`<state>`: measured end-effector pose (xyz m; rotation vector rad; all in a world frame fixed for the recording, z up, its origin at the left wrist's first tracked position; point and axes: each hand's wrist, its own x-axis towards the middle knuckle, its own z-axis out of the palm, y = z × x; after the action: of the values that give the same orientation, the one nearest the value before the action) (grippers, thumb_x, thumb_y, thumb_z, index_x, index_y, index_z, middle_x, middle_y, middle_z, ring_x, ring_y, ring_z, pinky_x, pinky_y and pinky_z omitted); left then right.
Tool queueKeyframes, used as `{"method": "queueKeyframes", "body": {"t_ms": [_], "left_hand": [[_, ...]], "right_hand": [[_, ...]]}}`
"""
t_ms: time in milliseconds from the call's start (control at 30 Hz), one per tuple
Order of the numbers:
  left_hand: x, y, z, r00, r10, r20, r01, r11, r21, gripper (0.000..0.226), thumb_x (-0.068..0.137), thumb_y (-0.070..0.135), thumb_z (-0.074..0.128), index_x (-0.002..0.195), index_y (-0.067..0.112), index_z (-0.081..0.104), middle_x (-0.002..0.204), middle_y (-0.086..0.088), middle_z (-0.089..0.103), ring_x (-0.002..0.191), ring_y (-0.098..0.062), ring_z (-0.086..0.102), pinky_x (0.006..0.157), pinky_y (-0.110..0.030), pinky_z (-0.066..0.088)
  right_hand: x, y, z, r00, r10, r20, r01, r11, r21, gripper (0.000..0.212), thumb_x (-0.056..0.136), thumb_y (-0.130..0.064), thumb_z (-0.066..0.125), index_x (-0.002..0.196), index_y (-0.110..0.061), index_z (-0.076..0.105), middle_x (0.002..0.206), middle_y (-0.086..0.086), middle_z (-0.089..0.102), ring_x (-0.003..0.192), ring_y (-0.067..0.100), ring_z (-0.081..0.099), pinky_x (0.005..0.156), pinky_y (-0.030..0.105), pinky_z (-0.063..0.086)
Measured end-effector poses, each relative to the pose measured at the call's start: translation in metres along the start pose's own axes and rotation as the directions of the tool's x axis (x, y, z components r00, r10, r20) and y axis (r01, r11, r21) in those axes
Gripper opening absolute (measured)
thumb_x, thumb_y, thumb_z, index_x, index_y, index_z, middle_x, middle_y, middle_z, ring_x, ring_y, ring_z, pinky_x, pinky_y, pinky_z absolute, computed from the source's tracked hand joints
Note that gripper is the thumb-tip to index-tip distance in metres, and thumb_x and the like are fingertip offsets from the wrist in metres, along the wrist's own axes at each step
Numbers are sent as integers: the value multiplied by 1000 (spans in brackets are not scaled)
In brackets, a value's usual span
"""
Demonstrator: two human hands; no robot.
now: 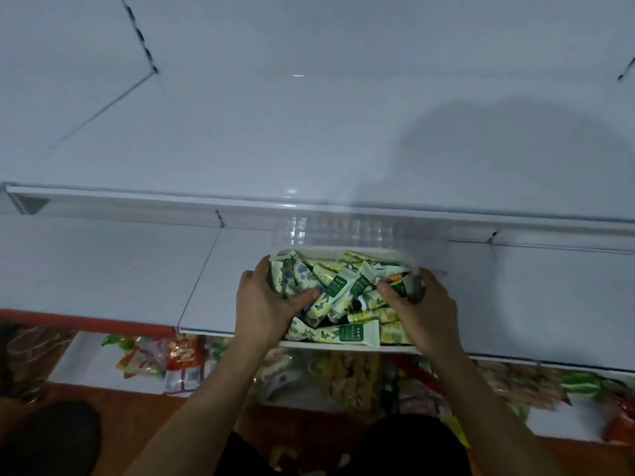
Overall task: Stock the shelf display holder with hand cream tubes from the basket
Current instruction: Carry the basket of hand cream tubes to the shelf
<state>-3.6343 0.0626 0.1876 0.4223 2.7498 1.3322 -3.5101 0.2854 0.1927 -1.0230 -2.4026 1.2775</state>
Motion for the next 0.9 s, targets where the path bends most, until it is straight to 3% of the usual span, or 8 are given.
{"method": "queueKeyframes", "body": {"t_ms": [100,233,400,500,567,733,833,900], "left_hand": [[23,-26,30,998,50,44,-49,999,-23,84,48,90,73,111,36,59,98,1,69,91,-19,67,77,-41,59],[41,-47,53,996,85,36,-83,995,-48,72,56,77,78,109,31,63,100,2,70,92,-15,66,78,-34,56],[52,-57,61,989,138,49,-138,990,-17,61,66,71,77,107,26,67,97,9,72,84,-7,67,65,-23,50],[53,-58,61,985,165,41,-164,986,-9,60,68,71,75,106,26,70,98,10,72,81,-4,64,61,-19,43],[46,-52,58,989,147,23,-147,989,0,64,66,72,75,109,25,69,99,8,72,81,-7,63,59,-19,41],[40,-48,57,994,110,27,-107,989,-101,63,64,64,84,109,23,67,100,4,74,89,-20,70,79,-39,58],[32,-42,59,991,129,34,-126,988,-89,58,70,55,85,114,24,64,103,4,73,93,-21,69,85,-43,57],[27,-32,64,984,164,69,-156,981,-114,49,75,50,83,113,27,63,101,6,74,90,-20,70,78,-40,57]], "right_hand": [[22,22,21,1000,-12,-23,12,1000,-1,57,78,-66,72,117,-27,58,107,-6,65,94,16,61,72,22,41],[40,42,36,998,-56,-29,58,997,45,50,77,-61,75,109,-27,58,96,-17,62,80,-7,55,56,4,36],[45,55,42,988,-148,-46,150,988,36,54,77,-69,69,107,-26,58,93,-16,61,79,-2,56,56,18,37],[43,55,42,982,-172,-75,175,984,34,49,78,-68,69,95,-25,53,84,-14,52,71,0,49,54,21,32],[36,51,41,981,-170,-94,173,984,30,53,79,-67,70,101,-23,51,85,-16,48,72,-2,46,56,20,31],[31,53,40,982,-153,-115,157,987,23,62,77,-70,68,107,-21,46,102,-5,45,92,17,47,61,24,32],[23,58,34,983,-118,-141,132,987,95,86,78,-66,71,144,-18,44,137,-2,52,121,19,51,89,27,38],[16,63,21,976,-104,-193,131,982,134,94,76,-64,74,149,-15,40,149,2,49,125,19,51,92,28,39]]}}
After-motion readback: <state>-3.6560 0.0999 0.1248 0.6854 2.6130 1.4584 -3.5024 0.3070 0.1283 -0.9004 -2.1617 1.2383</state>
